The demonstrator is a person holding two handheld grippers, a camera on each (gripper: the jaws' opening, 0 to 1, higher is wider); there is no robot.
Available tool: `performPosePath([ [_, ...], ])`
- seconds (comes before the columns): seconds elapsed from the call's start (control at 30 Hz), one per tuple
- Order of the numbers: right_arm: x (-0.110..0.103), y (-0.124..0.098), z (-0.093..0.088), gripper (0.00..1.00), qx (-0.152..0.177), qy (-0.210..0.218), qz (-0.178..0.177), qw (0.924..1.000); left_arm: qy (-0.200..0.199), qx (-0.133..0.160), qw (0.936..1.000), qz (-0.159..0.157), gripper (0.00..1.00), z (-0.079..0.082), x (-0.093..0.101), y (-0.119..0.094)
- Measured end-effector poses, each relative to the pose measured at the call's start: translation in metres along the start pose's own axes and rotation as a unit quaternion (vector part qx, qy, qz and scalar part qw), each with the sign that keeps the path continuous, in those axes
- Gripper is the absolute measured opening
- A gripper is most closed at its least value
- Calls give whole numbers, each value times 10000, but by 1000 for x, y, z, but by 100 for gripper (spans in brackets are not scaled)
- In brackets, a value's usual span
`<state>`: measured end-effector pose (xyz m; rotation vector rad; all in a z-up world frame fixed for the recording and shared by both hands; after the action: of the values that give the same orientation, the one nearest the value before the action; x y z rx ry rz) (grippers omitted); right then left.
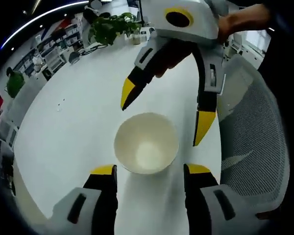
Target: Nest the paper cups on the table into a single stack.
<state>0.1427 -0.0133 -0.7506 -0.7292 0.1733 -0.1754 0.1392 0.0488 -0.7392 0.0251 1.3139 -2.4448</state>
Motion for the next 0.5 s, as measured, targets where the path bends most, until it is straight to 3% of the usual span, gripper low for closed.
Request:
performPosePath([
  [0.2,-1,11,0,69,-259,-286,79,9992,76,5,10000,-42,46,4,0,6],
  [0.3,-2,15,5,53,-282,-417,76,9987,166,15,9998,-79,37,11,3,9],
  [0.37,-2,16,7,52,-344,-448,46,9984,400,-88,9991,-111,33,10,6,11],
  [0.5,0,14,6,51,-404,-571,102,9975,275,-86,9994,-175,32,11,4,10],
])
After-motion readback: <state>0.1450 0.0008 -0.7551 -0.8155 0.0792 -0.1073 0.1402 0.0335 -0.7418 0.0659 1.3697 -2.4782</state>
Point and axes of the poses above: the point that each gripper's makers call its tool centre point, and the gripper's own axes: y roughly forward along the fingers, x roughly to its right, z roughly out of its top, the point moved 3 cm from there along -y, roughly backward along the fingers, and after that the axes turned 9 degrees about z, right-handed, at the moved point
